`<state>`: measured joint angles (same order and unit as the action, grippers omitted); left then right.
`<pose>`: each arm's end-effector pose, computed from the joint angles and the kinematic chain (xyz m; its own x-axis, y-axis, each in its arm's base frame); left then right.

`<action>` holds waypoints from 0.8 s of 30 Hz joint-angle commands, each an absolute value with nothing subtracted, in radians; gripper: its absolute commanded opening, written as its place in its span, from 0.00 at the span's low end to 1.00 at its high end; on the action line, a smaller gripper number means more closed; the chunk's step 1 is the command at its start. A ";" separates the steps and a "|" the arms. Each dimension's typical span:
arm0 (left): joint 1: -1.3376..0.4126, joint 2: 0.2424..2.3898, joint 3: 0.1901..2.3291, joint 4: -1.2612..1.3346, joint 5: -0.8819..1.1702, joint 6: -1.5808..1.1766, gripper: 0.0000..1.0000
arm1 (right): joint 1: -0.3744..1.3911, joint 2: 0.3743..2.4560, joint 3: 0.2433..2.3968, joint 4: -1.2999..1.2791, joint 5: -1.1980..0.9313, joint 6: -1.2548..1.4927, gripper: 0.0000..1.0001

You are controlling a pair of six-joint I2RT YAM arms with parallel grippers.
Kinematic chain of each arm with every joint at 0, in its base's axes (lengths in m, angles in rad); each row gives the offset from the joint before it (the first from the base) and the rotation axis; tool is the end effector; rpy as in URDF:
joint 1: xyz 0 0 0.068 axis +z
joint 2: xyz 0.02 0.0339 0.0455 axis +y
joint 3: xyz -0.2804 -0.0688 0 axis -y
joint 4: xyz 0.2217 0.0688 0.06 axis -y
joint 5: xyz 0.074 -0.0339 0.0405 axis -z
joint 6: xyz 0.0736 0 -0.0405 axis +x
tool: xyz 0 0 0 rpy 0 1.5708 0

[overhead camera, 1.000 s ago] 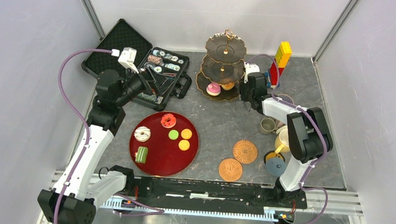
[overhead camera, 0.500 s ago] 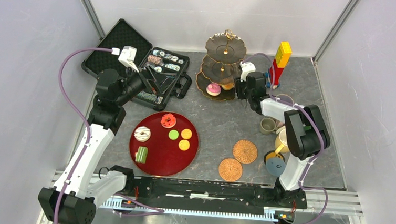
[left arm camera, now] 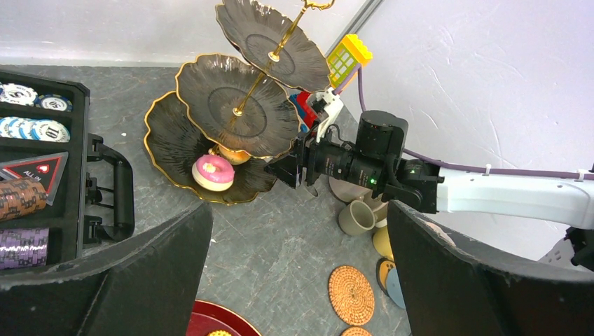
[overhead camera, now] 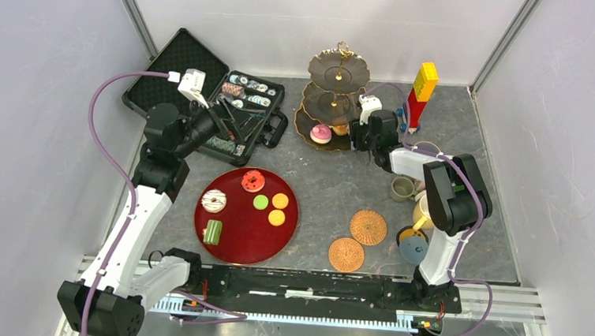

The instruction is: Serve the afternoon tea

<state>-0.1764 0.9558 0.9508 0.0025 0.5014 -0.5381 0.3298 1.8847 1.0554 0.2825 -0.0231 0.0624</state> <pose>0.2092 -0.0732 0.4011 -0.3235 -0.3988 -0.8581 0.5372 0.6691 -0.5135 0.4031 0.1398 0.1805 -0.5123 -0.1095 -0.8518 -0.3111 0.9481 0.0653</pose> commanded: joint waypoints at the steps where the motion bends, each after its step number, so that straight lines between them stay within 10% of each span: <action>1: -0.179 0.958 0.956 0.040 0.520 -0.579 1.00 | 0.328 1.889 1.080 0.339 -0.017 0.059 0.54; 24: -0.179 0.968 0.956 0.040 0.523 -0.579 1.00 | 0.328 1.747 0.931 0.382 0.029 0.058 0.54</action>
